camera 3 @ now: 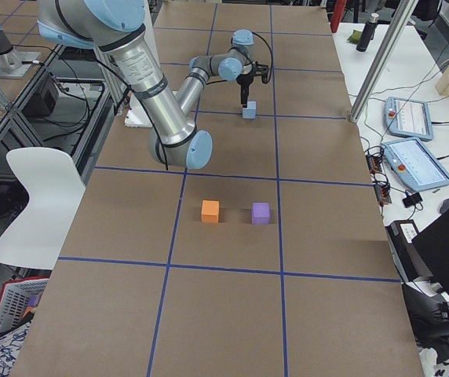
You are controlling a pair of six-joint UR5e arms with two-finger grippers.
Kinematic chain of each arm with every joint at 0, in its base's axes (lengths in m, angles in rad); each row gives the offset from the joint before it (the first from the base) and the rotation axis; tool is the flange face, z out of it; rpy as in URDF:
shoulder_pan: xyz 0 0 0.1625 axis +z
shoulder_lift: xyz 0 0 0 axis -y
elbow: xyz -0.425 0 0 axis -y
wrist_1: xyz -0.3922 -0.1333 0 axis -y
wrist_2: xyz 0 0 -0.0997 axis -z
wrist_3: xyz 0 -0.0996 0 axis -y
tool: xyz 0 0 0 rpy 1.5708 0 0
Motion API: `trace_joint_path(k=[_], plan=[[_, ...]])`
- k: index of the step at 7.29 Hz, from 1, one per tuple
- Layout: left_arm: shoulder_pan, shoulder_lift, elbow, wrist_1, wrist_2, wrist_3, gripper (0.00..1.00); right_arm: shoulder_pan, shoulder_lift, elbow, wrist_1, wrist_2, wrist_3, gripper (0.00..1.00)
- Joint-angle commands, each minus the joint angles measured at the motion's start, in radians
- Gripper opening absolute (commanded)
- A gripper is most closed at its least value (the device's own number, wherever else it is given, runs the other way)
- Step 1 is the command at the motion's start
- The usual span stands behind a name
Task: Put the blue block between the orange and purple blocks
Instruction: 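Lower the right gripper onto the light blue cube and grasp it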
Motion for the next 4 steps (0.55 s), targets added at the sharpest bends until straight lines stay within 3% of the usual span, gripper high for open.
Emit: trace_joint_path(k=[1, 4], plan=[[-0.005, 0.017, -0.002, -0.025, 0.000, 0.000, 1.00, -0.018, 0.098, -0.158, 0.007, -0.043, -0.057, 1.00], [-0.005, 0.017, -0.004, -0.025, -0.001, -0.002, 1.00, -0.065, 0.085, -0.291, 0.160, -0.093, -0.066, 1.00]])
